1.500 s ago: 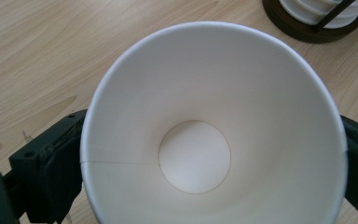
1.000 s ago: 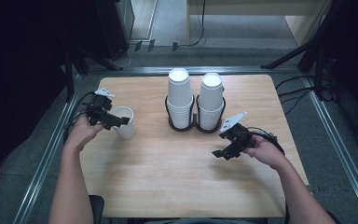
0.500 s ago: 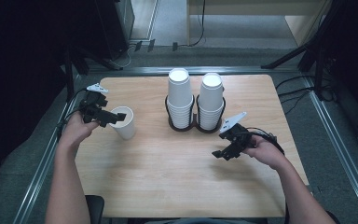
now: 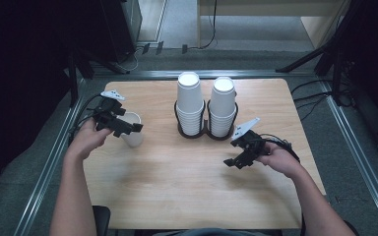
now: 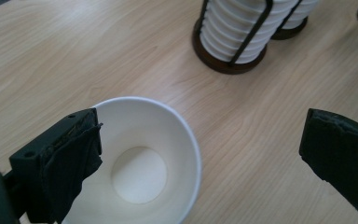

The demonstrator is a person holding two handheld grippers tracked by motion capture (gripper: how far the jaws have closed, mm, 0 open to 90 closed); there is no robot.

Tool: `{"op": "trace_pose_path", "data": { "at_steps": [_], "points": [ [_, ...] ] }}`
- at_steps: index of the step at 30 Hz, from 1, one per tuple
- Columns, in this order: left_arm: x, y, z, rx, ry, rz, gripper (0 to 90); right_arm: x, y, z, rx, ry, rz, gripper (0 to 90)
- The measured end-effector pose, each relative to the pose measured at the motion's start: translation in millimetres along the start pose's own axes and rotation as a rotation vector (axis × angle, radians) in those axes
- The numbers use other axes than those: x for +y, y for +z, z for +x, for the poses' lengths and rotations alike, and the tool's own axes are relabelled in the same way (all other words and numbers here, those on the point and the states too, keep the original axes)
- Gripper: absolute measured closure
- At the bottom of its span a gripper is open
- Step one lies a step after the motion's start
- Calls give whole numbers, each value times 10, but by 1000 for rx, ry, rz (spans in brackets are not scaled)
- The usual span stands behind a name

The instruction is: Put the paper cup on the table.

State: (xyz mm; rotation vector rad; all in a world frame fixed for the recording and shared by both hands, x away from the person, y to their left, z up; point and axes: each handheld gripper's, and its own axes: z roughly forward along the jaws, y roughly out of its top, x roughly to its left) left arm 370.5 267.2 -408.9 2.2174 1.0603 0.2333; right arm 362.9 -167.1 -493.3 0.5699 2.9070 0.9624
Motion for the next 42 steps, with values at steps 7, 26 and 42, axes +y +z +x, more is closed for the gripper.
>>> {"op": "trace_pose_path", "data": {
  "at_steps": [7,26,42],
  "points": [
    [30,65,-118,-28,16,11,0,31,3,-9,8,-9,-4,180],
    [83,310,-401,-60,71,38,0,42,-36,36,2,-11,-14,181],
    [142,626,-688,-76,117,62,0,39,-45,59,7,-19,-8,181]
  ]
}}
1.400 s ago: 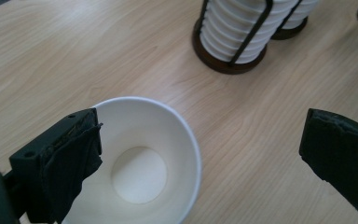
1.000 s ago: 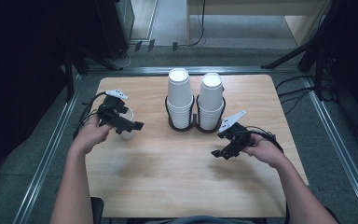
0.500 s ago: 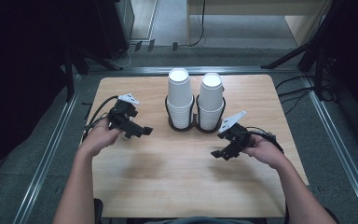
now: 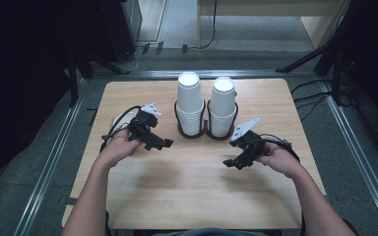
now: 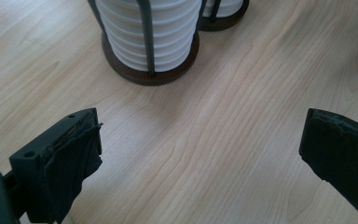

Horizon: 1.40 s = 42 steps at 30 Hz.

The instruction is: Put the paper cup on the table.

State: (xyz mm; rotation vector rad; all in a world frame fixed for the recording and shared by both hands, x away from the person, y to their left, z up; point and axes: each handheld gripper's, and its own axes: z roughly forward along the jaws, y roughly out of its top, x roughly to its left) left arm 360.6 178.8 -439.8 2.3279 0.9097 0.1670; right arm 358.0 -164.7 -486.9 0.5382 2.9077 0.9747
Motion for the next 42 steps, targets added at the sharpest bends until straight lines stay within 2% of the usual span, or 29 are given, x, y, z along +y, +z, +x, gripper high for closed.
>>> {"op": "trace_pose_path", "data": {
  "at_steps": [6,9,12,16,22,25,30,35,42],
  "points": [
    [24,118,-65,8,1,3,0,1,4,7,-1,-1,1,181],
    [37,181,-102,-9,6,5,0,2,3,12,-1,-2,1,181],
    [48,228,-140,7,19,23,0,-2,4,12,1,-4,4,180],
    [51,299,-176,7,5,27,0,-3,14,19,0,-9,8,181],
    [42,379,-265,0,25,22,0,-5,18,24,-6,-13,12,181],
    [47,462,-348,6,44,36,0,-13,13,28,-7,-11,13,181],
    [60,536,-408,-6,60,48,0,-14,7,33,-8,-13,10,181],
    [84,578,-449,-19,56,36,0,-20,5,40,-13,-13,6,181],
    [114,661,-531,-13,65,39,0,-27,6,62,-12,-16,11,181]
  ]
}}
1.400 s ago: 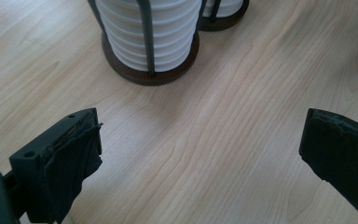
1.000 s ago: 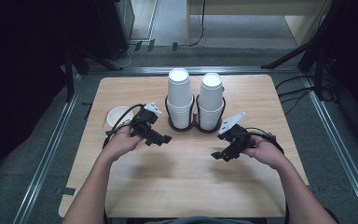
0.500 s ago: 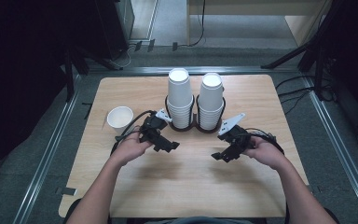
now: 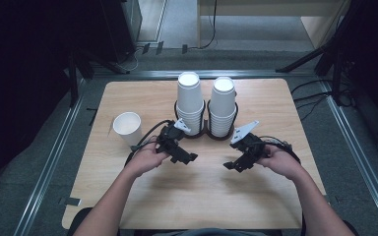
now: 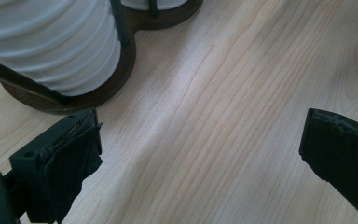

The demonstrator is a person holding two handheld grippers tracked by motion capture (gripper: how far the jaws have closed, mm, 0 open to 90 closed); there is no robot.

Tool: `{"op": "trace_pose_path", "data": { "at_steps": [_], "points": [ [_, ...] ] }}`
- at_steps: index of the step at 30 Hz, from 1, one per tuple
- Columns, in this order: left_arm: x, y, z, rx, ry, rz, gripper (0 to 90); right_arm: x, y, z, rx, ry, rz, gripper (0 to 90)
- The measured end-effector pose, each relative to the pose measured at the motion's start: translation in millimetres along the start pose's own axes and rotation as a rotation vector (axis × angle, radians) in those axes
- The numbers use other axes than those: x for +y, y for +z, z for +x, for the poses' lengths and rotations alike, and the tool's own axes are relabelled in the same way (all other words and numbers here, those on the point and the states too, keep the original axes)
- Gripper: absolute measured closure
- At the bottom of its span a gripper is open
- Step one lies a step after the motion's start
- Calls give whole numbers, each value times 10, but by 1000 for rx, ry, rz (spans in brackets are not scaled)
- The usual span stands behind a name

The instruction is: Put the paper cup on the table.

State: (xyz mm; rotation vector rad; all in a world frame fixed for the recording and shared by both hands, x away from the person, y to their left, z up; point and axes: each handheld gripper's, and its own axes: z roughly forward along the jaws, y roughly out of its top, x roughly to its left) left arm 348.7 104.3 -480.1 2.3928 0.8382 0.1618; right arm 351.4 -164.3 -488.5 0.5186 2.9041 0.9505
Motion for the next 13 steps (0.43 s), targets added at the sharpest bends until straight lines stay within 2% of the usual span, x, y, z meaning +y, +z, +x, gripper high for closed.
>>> {"op": "trace_pose_path", "data": {
  "at_steps": [13],
  "points": [
    [21,81,-62,-21,19,12,0,-15,1,22,1,2,1,181]
  ]
}}
